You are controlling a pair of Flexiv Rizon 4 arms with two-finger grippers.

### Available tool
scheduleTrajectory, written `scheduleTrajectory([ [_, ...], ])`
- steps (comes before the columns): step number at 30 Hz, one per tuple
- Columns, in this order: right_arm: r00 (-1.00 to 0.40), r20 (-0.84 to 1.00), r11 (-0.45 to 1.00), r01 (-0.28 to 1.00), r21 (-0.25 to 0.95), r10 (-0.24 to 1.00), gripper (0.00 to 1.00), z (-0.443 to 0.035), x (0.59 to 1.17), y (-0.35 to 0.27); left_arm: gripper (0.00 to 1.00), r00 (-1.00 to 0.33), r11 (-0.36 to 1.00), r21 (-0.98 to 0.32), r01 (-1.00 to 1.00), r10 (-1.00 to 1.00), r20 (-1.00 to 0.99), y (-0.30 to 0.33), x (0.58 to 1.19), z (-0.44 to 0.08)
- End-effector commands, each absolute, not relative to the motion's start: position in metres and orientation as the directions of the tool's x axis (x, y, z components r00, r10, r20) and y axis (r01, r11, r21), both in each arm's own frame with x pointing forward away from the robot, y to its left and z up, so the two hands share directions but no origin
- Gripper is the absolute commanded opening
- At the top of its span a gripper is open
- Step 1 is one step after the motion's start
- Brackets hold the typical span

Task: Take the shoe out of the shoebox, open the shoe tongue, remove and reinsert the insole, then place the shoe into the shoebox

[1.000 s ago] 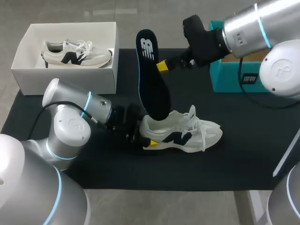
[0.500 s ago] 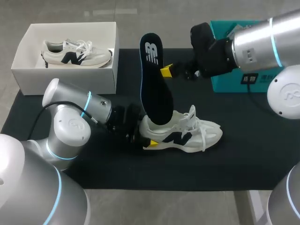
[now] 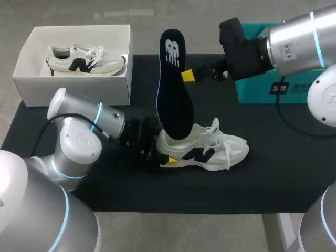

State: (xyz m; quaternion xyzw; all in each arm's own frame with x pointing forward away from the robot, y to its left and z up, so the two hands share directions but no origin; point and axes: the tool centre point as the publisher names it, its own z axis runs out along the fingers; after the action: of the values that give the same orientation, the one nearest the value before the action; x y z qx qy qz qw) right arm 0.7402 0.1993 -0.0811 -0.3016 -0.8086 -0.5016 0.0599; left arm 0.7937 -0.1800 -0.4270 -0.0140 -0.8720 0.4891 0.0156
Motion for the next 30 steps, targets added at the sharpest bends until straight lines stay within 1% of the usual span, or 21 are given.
scheduleTrajectory([
  [1,-0.797,0.399,0.314,0.562,0.765,0.455,0.00,-0.065,0.707,0.166,0.00,-0.999,0.523,-0.852,0.009,0.039,0.013,-0.181,0.794,-0.427],
  [6,-0.780,0.403,0.322,0.582,0.746,0.479,0.00,-0.059,0.686,0.152,0.00,-0.999,0.523,-0.852,0.009,0.039,0.013,-0.181,0.794,-0.427],
  [18,-0.713,0.438,0.284,0.651,0.704,0.548,0.00,-0.061,0.646,0.136,0.00,-0.999,0.523,-0.852,0.009,0.039,0.013,-0.181,0.794,-0.427],
  [26,-0.680,0.471,0.232,0.676,0.700,0.563,0.00,-0.059,0.629,0.133,0.00,-0.999,0.523,-0.852,0.009,0.039,0.013,-0.181,0.794,-0.427],
  [30,-0.679,0.476,0.243,0.682,0.689,0.559,0.00,-0.060,0.625,0.132,0.00,-0.999,0.523,-0.852,0.009,0.039,0.013,-0.181,0.794,-0.427],
])
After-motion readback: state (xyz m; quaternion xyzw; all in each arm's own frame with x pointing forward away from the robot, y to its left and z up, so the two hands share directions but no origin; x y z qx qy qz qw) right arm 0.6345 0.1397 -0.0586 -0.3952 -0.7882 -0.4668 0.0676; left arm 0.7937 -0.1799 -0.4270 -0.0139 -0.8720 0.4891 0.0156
